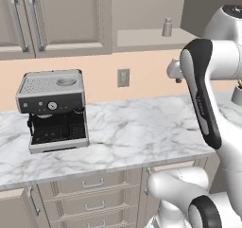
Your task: Move the mustard and shaker from the cabinet to the dining counter.
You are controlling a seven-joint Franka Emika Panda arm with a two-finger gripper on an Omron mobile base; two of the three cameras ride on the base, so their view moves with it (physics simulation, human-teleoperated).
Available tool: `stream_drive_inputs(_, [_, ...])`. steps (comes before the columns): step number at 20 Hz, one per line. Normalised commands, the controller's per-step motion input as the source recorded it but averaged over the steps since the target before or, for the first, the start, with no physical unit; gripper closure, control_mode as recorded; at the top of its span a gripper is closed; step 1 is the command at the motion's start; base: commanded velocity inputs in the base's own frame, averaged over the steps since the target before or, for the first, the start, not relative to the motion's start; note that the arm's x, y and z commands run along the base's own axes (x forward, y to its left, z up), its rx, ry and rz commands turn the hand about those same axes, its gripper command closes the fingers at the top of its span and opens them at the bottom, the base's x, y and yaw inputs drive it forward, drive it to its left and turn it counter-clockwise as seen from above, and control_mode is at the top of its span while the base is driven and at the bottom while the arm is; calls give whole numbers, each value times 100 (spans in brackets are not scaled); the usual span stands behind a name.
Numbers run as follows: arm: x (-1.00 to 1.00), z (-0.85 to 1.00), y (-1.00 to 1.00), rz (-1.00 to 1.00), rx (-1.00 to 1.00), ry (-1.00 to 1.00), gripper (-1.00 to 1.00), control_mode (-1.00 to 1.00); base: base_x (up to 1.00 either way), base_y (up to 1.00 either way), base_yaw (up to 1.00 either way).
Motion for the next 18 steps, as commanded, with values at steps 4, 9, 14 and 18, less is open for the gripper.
stream_drive_inputs(4, [13,60,0,-1,-5,-19,-100,-100,0,0,0])
stream_drive_inputs(9, [25,23,-14,0,-1,-33,-100,-100,0,0,0])
stream_drive_inputs(14, [35,13,-30,-2,0,-15,-100,-100,0,0,0])
stream_drive_inputs(18, [80,1,-28,-8,0,0,-100,-100,0,0,0])
